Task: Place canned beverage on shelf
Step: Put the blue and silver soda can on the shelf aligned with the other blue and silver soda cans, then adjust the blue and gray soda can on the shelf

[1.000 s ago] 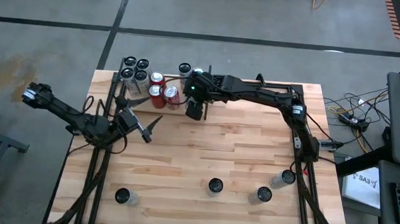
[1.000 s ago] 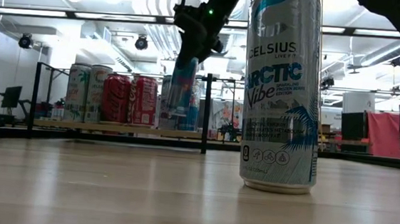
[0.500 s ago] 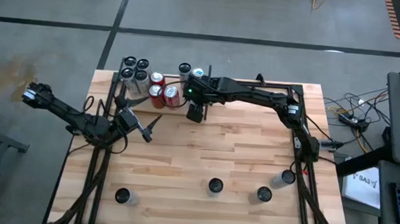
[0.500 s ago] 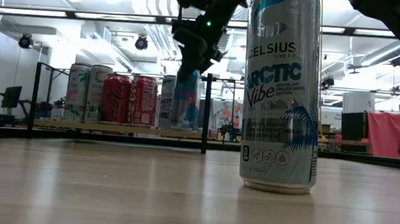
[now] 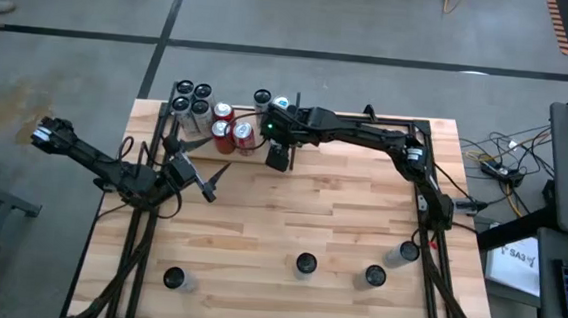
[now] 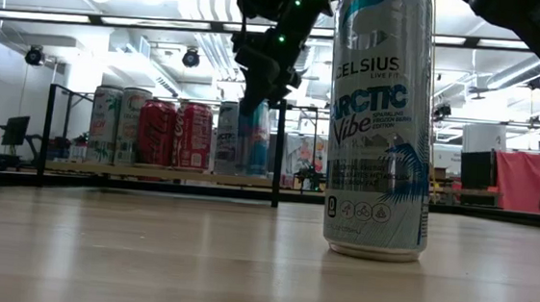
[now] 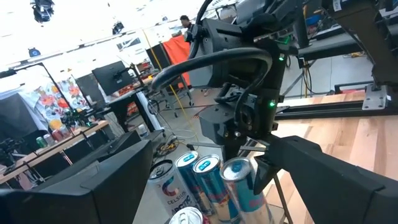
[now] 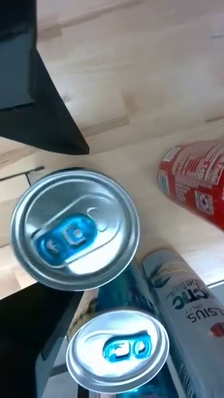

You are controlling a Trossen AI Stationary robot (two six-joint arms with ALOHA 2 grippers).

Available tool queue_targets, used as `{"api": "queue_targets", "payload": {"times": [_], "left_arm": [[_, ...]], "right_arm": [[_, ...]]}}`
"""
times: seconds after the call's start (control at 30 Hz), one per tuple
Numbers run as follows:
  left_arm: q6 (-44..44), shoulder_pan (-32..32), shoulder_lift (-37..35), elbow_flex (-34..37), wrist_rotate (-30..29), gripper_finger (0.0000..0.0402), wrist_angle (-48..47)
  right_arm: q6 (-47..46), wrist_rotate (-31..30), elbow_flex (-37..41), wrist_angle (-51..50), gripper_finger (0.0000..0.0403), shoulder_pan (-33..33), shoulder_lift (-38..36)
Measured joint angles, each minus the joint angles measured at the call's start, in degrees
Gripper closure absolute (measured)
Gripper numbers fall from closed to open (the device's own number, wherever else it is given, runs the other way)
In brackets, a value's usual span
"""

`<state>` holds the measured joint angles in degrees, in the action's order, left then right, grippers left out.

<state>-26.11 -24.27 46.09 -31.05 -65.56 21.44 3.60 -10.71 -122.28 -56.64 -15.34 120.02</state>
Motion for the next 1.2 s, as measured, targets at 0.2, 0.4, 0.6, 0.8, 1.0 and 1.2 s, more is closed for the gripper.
{"api": "queue_targets", "payload": {"times": [0.2,0.4,0.6,0.8,1.0,1.2], "left_arm": [[0.0,0.0,0.0,0.0,-0.02,0.0052,-0.07],[-0.47,0.0,0.0,0.0,-0.04,0.0052,-0.36],[-2.53,0.0,0.04,0.0,-0.07,0.0052,-1.03],[-7.95,0.0,-0.45,0.0,-0.09,0.0052,-1.01],[-14.22,0.01,-1.88,0.0,-0.15,0.0052,-1.02],[-18.23,0.28,-3.02,0.0,-1.15,0.0052,-1.16]], "right_arm": [[0.09,-1.15,0.0,0.46,0.0093,-0.21,-0.01],[0.79,-2.87,-0.8,0.15,0.0104,-0.21,-0.12],[0.92,-2.89,-3.4,-0.47,0.0105,-0.19,-0.23],[0.94,-2.89,-8.66,-3.13,0.0107,-0.14,-0.34],[1.01,-2.63,-12.5,-0.98,0.0126,-0.73,-1.4],[0.41,-2.06,-12.46,-0.11,0.0185,-4.86,-1.69]]}}
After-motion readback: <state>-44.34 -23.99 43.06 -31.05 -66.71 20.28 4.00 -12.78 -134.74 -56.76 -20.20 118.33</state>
